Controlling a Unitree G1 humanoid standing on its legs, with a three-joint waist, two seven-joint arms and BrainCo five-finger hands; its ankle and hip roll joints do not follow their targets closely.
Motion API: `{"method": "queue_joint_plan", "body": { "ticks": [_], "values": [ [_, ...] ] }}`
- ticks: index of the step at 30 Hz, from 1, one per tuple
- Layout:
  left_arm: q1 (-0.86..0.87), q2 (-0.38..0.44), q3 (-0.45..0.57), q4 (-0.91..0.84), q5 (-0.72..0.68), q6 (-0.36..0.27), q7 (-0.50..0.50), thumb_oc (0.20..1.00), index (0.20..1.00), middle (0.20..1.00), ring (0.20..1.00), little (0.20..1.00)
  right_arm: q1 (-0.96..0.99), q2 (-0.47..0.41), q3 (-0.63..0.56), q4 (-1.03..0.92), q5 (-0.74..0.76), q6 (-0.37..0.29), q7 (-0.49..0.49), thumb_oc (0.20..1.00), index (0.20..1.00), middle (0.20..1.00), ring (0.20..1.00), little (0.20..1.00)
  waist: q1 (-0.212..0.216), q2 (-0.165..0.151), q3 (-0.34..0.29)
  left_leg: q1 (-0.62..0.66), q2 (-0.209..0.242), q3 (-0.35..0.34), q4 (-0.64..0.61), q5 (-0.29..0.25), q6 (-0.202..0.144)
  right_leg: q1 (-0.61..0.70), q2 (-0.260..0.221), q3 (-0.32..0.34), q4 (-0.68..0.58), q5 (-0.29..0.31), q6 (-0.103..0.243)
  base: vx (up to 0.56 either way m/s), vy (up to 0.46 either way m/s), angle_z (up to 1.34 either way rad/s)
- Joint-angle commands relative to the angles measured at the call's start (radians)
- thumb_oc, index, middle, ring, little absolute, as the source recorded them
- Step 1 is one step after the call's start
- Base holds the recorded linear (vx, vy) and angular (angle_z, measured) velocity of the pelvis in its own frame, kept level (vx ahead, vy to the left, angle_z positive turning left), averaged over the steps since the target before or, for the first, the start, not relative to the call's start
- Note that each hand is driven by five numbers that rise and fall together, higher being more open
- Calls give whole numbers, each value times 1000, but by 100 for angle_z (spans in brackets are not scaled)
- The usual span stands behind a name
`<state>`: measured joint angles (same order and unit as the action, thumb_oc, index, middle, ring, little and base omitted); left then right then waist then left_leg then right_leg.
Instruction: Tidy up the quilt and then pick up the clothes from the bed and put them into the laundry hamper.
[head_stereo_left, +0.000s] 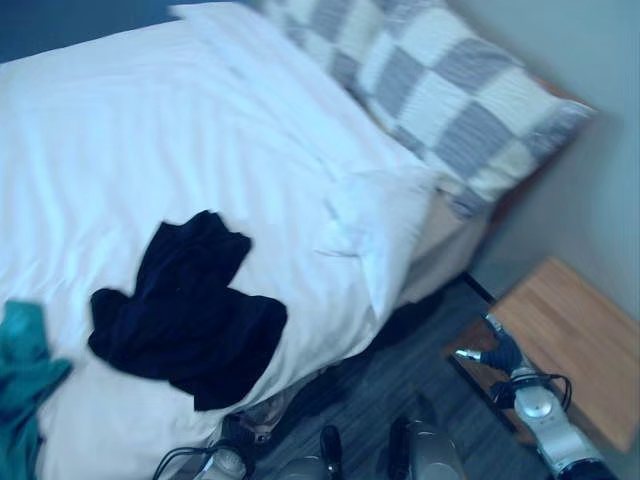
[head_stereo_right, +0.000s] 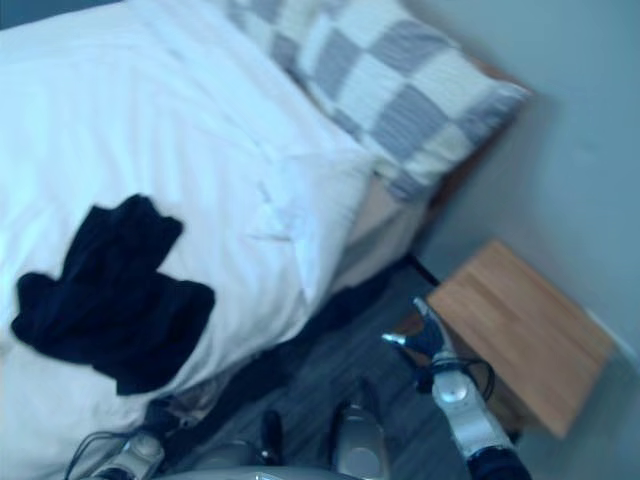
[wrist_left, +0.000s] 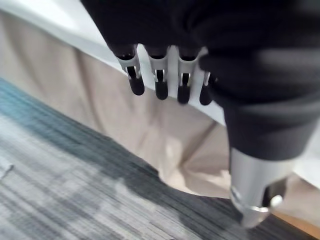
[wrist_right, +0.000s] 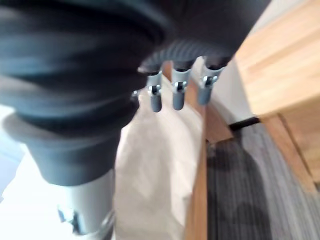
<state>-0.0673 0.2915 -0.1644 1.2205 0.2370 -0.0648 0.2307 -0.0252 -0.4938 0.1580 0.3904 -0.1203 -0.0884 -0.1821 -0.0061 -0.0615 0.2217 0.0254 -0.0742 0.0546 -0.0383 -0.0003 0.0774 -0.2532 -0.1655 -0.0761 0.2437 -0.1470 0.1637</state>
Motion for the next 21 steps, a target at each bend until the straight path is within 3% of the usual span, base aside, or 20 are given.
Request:
{"method": "queue_joint_plan", "body": {
  "ticks": [1,2,4,7,8,11,13,14,15,16,17,19,20,21],
  "values": [
    [-45,54,-17,-1,8,-2,28,1000,1000,1000,1000,1000,-129,-131,-77,9,-88,-20,-95,1000,1000,1000,1000,1000,-32,-25,42,9,107,17,-47,-24,-116,70,13,226,-273,244,62,142,-180,211],
    [-35,65,-25,3,10,-20,21,1000,1000,1000,1000,1000,-121,-147,-93,-24,-102,-23,-84,1000,1000,1000,1000,1000,-18,-32,37,3,96,-25,-39,-30,-117,81,-2,238,-276,220,46,227,-354,227],
    [-14,76,-12,7,-3,-17,9,1000,1000,1000,1000,1000,-239,-206,-53,-36,-144,-1,-84,1000,1000,1000,1000,1000,7,-51,38,3,101,-55,-24,-29,-124,70,13,220,-243,255,38,203,-432,164],
    [38,60,11,18,-46,-32,15,1000,1000,1000,1000,1000,-422,-250,33,8,-162,-6,-98,1000,1000,1000,1000,1000,23,-30,43,-17,140,-70,4,-21,-145,88,34,183,-273,262,22,141,-412,37],
    [47,48,-10,20,-63,-39,22,1000,1000,1000,1000,1000,-554,-259,111,60,-174,-4,-103,1000,1000,1000,1000,1000,43,-11,57,-51,163,-89,8,2,-163,92,46,146,-300,264,11,0,-194,27],
    [49,28,-41,11,-80,-50,37,1000,1000,1000,1000,1000,-699,-267,200,152,-172,-8,-116,1000,1000,1000,1000,1000,55,13,68,-89,183,-107,-15,47,-191,85,59,108,-321,264,3,-20,-198,45],
    [32,8,-82,5,-96,-51,37,1000,1000,1000,1000,1000,-792,-285,264,266,-164,4,-114,1000,1000,1000,1000,1000,61,32,83,-137,191,-48,-16,83,-197,81,45,57,-330,255,-6,-78,-147,45],
    [22,-5,-118,-2,-96,-52,32,1000,1000,1000,1000,1000,-893,-281,332,370,-169,18,-117,1000,1000,1000,1000,1000,53,51,92,-149,191,64,-6,73,-189,76,30,1,-331,249,-11,-130,-90,100],
    [16,-12,-140,-5,-88,-52,31,1000,1000,1000,1000,1000,-953,-273,371,431,-173,26,-112,1000,1000,1000,1000,1000,49,64,97,-157,181,109,14,63,-185,68,29,-20,-331,250,-15,-109,-44,117],
    [15,-14,-138,-4,-88,-52,31,1000,1000,1000,1000,1000,-959,-272,377,436,-171,24,-113,1000,1000,1000,1000,1000,46,66,97,-160,182,109,17,61,-185,67,29,-20,-331,250,-15,-123,-6,122],
    [-6,-25,-174,-5,-71,-56,25,1000,1000,1000,1000,1000,-1011,-238,406,557,-163,33,-102,1000,1000,1000,1000,1000,38,93,100,-167,181,182,22,70,-189,52,31,-48,-331,251,-20,-69,1,83],
    [-15,-28,-188,-8,-68,-58,23,1000,1000,1000,1000,1000,-1038,-208,422,623,-158,37,-98,1000,1000,1000,1000,1000,41,103,97,-166,182,195,12,80,-193,48,34,-58,-331,250,-22,-37,17,53],
    [-22,-32,-203,-6,-62,-58,20,1000,1000,1000,1000,1000,-1044,-178,430,696,-159,42,-89,200,200,200,200,200,45,109,95,-163,181,188,1,90,-195,50,35,-67,-331,254,-23,0,3,29],
    [-32,-35,-220,-1,-60,-55,13,1000,1000,1000,1000,1000,-1042,-156,414,776,-149,50,-91,200,200,200,200,200,38,116,88,-149,190,198,-19,100,-198,57,32,-92,-331,258,-20,1,-18,21]
  ]
}}
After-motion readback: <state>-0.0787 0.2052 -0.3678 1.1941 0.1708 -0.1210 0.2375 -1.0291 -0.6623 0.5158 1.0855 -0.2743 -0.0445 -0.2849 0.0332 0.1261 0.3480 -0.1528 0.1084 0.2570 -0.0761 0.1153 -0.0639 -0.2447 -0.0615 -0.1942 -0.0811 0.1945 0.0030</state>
